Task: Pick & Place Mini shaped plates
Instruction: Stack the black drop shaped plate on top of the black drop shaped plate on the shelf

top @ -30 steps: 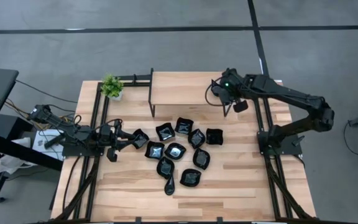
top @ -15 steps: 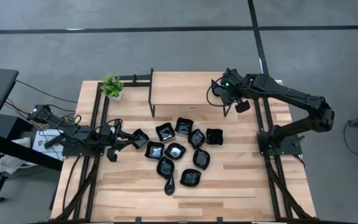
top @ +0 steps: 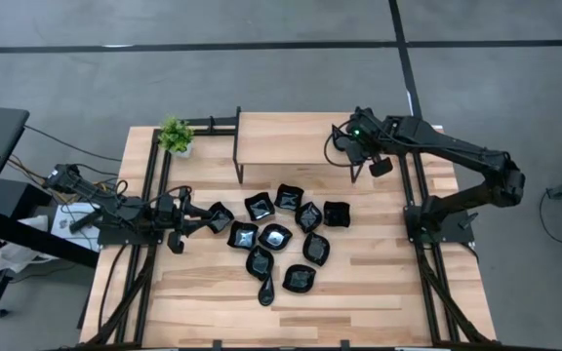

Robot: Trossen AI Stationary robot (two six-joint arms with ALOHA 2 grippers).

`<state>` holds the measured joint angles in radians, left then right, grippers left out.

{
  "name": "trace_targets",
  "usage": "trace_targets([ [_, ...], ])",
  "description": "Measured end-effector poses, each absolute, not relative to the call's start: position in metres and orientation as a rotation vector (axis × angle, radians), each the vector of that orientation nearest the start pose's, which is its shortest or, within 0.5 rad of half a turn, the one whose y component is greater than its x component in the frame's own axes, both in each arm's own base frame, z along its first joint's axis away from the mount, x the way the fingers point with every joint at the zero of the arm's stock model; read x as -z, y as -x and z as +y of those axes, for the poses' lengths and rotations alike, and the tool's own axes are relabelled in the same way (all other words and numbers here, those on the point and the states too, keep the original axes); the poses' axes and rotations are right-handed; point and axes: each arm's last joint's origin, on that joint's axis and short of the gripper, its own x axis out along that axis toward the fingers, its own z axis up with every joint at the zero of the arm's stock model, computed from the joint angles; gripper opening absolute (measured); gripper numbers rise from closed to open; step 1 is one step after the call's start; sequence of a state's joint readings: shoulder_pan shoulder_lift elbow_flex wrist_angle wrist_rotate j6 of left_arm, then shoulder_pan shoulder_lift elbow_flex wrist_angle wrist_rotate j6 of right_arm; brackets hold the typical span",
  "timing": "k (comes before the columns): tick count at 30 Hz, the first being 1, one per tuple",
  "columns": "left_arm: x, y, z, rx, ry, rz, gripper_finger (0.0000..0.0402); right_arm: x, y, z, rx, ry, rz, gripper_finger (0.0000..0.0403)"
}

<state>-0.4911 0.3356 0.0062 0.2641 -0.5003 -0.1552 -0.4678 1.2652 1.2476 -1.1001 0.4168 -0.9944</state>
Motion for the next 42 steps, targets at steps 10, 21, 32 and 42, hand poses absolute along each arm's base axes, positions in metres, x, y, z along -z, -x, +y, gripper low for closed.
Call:
trace_targets([
  [10, -0.1625, -0.1079, -0.042, -0.013, 0.127, 0.051, 0.0112, -0.3263, -0.1981, -0.1131, 0.149, 0.795, 1.434, 0.0],
  [21, -0.1625, -0.1079, -0.042, -0.013, 0.127, 0.05, 0.0112, -0.3263, -0.1961, -0.1167, 0.159, 0.79, 1.444, 0.0],
  [32, -0.163, -0.1079, -0.042, -0.013, 0.13, 0.045, 0.0112, -0.3263, -0.1948, -0.1188, 0.164, 0.782, 1.447, 0.0],
  [42, -0.1632, -0.1079, -0.042, -0.013, 0.131, 0.044, 0.0112, -0.326, -0.1953, -0.1181, 0.146, 0.767, 1.43, 0.0003],
])
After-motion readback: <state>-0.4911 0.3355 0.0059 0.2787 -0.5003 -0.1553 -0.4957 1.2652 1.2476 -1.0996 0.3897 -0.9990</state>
